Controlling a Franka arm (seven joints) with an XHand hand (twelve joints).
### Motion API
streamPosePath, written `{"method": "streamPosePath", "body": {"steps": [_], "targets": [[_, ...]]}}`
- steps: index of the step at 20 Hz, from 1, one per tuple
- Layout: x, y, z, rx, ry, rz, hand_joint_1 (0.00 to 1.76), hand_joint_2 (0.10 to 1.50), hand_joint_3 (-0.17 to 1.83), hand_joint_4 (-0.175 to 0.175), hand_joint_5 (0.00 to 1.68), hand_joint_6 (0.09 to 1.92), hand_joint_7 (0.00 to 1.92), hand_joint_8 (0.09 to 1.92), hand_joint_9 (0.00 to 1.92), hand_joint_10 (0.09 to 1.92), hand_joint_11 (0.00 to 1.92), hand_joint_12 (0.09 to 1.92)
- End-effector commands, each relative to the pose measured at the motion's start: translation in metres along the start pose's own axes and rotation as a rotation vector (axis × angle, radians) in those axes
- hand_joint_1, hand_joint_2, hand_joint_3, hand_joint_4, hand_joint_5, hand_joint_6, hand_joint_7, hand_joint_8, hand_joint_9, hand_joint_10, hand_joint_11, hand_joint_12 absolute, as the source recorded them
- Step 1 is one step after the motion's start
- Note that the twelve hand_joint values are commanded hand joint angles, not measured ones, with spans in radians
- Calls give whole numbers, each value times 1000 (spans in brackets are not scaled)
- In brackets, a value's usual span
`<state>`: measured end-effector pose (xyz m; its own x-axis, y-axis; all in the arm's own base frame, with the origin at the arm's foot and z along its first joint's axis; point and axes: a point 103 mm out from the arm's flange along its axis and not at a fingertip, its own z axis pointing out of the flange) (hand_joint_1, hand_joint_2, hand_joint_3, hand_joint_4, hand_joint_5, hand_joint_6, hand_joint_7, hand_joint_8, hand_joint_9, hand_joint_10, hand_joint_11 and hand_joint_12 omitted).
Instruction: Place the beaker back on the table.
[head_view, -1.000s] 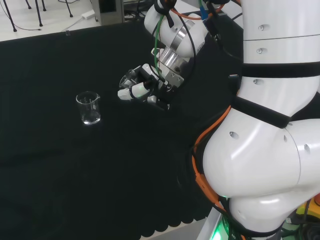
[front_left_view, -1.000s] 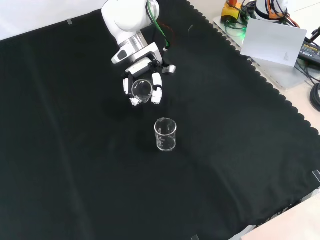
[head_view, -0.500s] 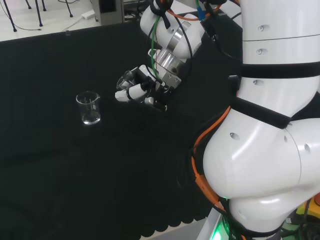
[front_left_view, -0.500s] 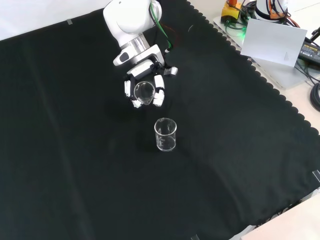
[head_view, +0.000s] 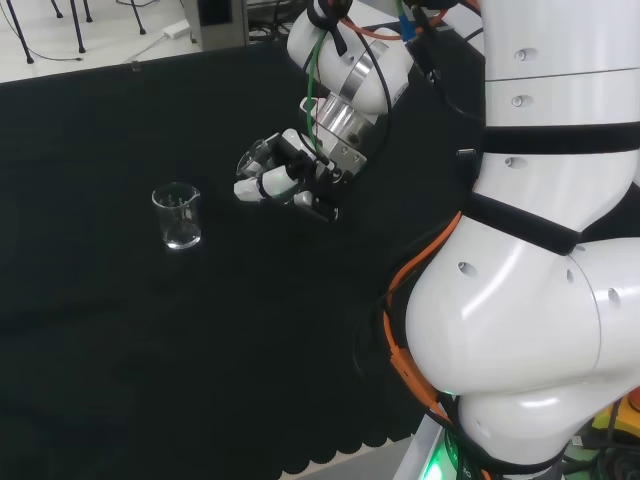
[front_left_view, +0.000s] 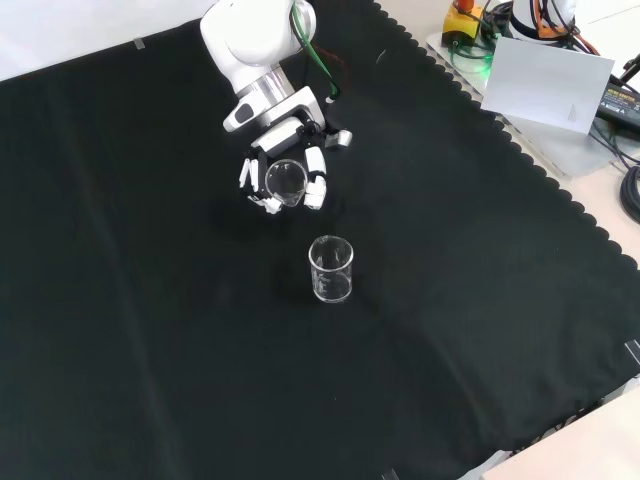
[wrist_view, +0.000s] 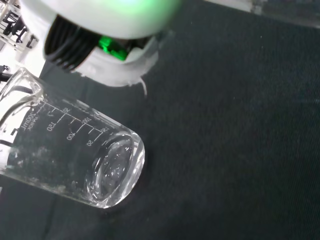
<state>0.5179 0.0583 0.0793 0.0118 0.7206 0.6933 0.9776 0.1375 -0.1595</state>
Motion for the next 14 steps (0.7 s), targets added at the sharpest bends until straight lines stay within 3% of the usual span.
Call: {"method": "streamPosePath", "body": {"steps": [1,5,10,14], "targets": [[0,0,1,19,-5,-4,1096,666,737,175,1149,912,1370,87,1048,545,524,1257],[1,0,2,19,0,-3,1094,674,719,175,1149,903,1295,87,991,518,414,1285],[1,0,4,25,30,-19,1088,699,679,175,1138,903,1098,87,750,523,85,1364],[1,-2,5,13,33,-23,1087,703,672,175,1134,906,1052,87,686,547,5,1378]]}}
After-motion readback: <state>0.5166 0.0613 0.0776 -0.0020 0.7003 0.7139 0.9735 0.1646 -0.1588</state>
